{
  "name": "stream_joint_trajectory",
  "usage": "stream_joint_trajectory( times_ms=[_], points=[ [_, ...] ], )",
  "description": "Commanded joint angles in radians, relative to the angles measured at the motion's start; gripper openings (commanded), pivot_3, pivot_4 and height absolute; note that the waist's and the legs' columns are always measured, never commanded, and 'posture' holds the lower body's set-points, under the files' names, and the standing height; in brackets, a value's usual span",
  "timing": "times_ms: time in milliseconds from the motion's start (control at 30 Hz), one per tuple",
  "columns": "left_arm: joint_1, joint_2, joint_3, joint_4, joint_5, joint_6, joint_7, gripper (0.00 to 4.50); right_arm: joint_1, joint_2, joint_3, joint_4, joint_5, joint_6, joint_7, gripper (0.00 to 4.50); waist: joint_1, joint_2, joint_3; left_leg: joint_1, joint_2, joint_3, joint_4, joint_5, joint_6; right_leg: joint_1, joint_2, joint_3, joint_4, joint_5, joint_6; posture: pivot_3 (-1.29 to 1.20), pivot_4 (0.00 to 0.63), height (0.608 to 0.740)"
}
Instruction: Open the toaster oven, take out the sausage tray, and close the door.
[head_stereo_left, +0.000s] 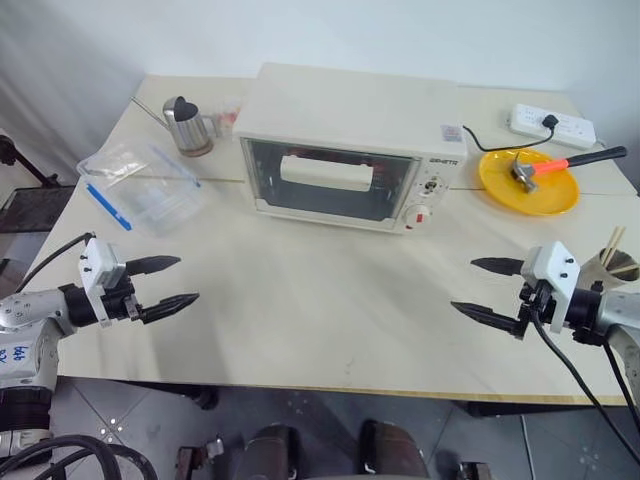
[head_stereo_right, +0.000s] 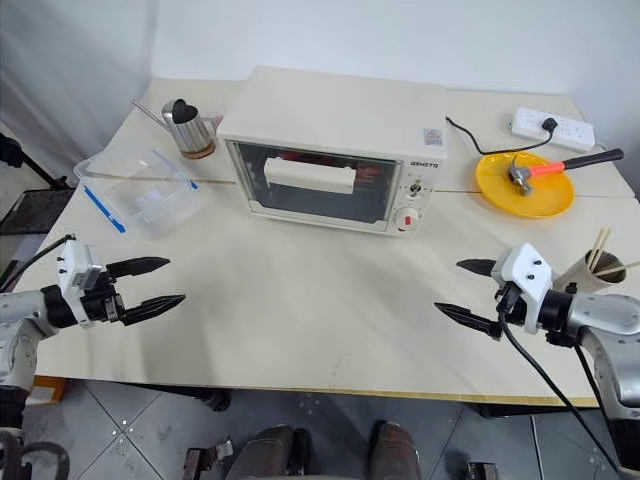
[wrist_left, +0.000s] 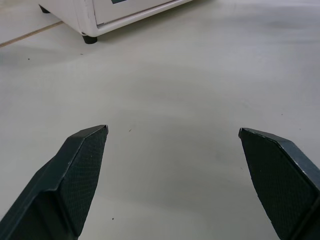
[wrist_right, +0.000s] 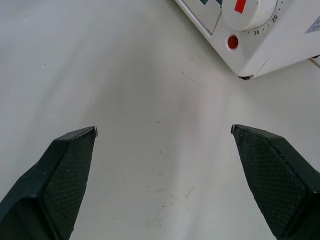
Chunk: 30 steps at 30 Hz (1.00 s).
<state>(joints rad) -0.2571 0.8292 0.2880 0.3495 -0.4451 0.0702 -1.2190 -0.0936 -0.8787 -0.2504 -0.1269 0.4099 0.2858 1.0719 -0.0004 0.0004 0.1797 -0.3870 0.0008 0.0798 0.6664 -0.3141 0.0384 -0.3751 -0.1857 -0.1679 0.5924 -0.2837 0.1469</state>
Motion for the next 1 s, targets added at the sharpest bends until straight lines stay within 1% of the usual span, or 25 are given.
stream_joint_trajectory(
  times_ms=[33, 100, 267, 367, 500, 733, 900, 1000],
  points=[
    [-0.017, 0.001, 0.017, -0.003, -0.01, -0.009, -0.001, 4.45, -0.011, -0.011, -0.023, -0.035, 0.018, 0.024, -0.018, 4.5, 0.0, 0.0, 0.0, 0.0, 0.0, 0.0, 0.0, 0.0, 0.0, 0.0, 0.0, 0.0, 0.0, 0.0, 0.0, 0.0, 0.15, 0.74],
    [-0.031, -0.007, 0.014, -0.018, 0.0, 0.013, 0.044, 4.45, -0.021, -0.008, -0.015, -0.059, 0.02, 0.054, -0.037, 4.5, 0.0, 0.0, 0.0, 0.0, 0.0, 0.001, 0.0, 0.0, 0.0, 0.0, 0.0, 0.001, 0.0, 0.0, 0.0, 0.0, 0.15, 0.74],
    [-0.058, -0.023, 0.025, -0.056, -0.029, 0.048, 0.077, 4.45, -0.078, 0.009, 0.018, -0.118, 0.04, 0.129, -0.08, 4.5, -0.001, 0.0, 0.0, 0.0, 0.001, 0.003, 0.0, 0.0, 0.0, -0.001, 0.001, 0.004, 0.0, 0.0, 0.0, 0.0, 0.15, 0.74],
    [-0.084, -0.036, 0.031, -0.078, -0.042, 0.079, 0.105, 4.45, -0.162, 0.039, 0.077, -0.158, 0.055, 0.21, -0.12, 4.5, -0.004, 0.0, 0.0, 0.001, 0.002, 0.004, 0.0, 0.0, 0.0, -0.002, 0.002, 0.005, 0.0, 0.0, 0.0, 0.0, 0.15, 0.74],
    [-0.118, -0.05, 0.025, -0.099, -0.041, 0.1, 0.142, 4.45, -0.317, 0.09, 0.18, -0.128, 0.042, 0.292, -0.148, 4.5, -0.004, 0.0, 0.0, 0.001, 0.002, 0.006, 0.0, 0.0, -0.001, -0.003, 0.002, 0.007, 0.0, 0.0, 0.0, 0.0, 0.15, 0.74],
    [-0.145, -0.061, 0.04, -0.106, -0.076, 0.123, 0.124, 4.45, -0.501, 0.184, 0.269, -0.059, 0.043, 0.292, -0.124, 4.5, -0.002, -0.001, 0.0, 0.0, 0.002, 0.007, 0.0, 0.0, -0.001, -0.004, 0.002, 0.007, 0.0, 0.0, 0.0, 0.0, 0.15, 0.74],
    [-0.147, -0.066, 0.082, -0.127, -0.14, 0.136, 0.098, 4.45, -0.639, 0.257, 0.342, 0.055, -0.006, 0.234, -0.092, 4.5, -0.005, -0.001, 0.001, 0.0, 0.002, 0.008, 0.0, 0.0, -0.001, -0.004, 0.002, 0.007, 0.0, 0.0, 0.0, 0.0, 0.15, 0.74],
    [-0.165, -0.074, 0.113, -0.133, -0.165, 0.118, 0.105, 4.45, -0.742, 0.328, 0.386, 0.186, -0.063, 0.137, -0.08, 4.5, -0.011, -0.001, 0.001, 0.0, 0.002, 0.008, 0.0, 0.0, -0.001, -0.005, 0.002, 0.008, 0.001, 0.0, 0.0, 0.0, 0.15, 0.74]
  ],
)
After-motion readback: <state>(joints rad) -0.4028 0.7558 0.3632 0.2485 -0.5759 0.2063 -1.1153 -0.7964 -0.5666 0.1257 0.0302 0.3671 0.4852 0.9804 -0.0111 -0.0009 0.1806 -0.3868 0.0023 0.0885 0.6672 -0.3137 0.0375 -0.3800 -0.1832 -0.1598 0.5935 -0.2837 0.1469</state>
